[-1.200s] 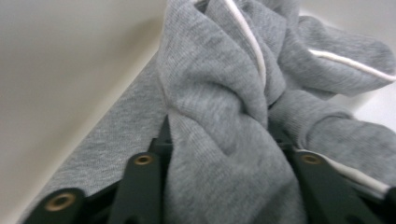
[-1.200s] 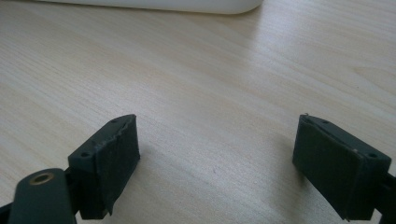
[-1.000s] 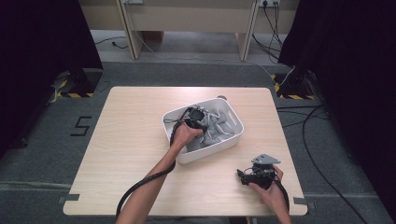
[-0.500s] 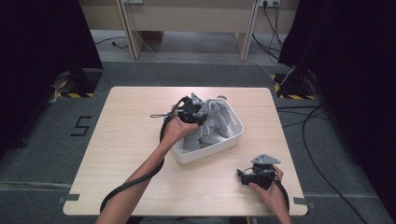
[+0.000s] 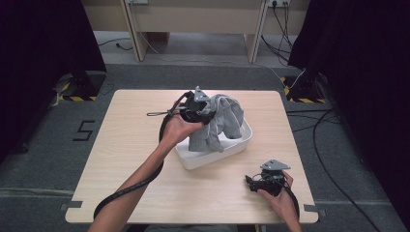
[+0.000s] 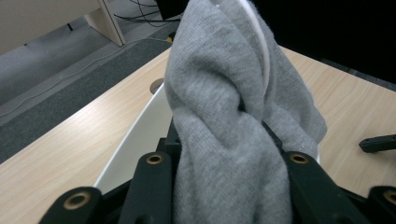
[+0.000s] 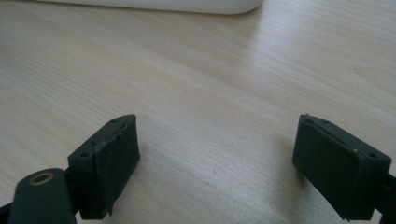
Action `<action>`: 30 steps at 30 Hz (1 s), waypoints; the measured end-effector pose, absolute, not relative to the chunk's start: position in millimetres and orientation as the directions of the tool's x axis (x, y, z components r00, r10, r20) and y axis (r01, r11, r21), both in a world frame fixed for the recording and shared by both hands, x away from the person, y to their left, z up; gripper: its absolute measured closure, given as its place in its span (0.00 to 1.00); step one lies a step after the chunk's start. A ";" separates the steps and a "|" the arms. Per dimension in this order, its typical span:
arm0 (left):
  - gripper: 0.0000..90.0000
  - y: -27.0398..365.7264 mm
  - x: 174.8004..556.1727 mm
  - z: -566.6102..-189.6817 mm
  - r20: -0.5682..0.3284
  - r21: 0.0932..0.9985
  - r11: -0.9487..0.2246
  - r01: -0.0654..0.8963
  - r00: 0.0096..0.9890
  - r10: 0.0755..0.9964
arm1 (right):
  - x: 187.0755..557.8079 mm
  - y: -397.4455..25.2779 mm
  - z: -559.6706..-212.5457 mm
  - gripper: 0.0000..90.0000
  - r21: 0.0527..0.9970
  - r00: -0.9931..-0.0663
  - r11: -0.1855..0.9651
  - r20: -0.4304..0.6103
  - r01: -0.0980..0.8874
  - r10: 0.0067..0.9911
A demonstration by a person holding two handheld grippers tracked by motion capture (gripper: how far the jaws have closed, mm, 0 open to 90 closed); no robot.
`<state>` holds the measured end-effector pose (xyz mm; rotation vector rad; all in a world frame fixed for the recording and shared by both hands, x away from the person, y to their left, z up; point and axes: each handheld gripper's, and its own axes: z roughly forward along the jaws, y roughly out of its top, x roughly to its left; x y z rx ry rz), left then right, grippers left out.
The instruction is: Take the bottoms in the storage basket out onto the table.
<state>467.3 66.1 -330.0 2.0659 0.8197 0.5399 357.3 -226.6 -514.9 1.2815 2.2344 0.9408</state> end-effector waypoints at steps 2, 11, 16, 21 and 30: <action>0.73 69.5 467.3 -325.9 0.079 0.823 -0.438 0.361 0.692 0.717 | 357.3 -226.6 -514.9 0.17 0.719 -0.502 0.355 -0.010 0.598 0.865; 0.73 85.4 465.7 -309.8 0.049 0.839 -0.406 0.363 0.692 0.720 | 357.5 -226.2 -515.0 0.17 0.718 -0.500 0.353 -0.008 0.600 0.866; 0.73 90.7 462.0 -300.6 0.039 0.845 -0.397 0.359 0.697 0.716 | 357.4 -225.8 -514.9 0.17 0.718 -0.498 0.351 -0.007 0.601 0.867; 0.73 99.2 458.1 -292.6 0.042 0.851 -0.389 0.353 0.693 0.720 | 357.7 -226.2 -514.9 0.17 0.718 -0.501 0.355 -0.010 0.599 0.865; 0.73 121.6 451.8 -282.9 0.015 0.864 -0.356 0.357 0.687 0.726 | 357.7 -226.1 -514.9 0.17 0.717 -0.501 0.356 -0.010 0.599 0.865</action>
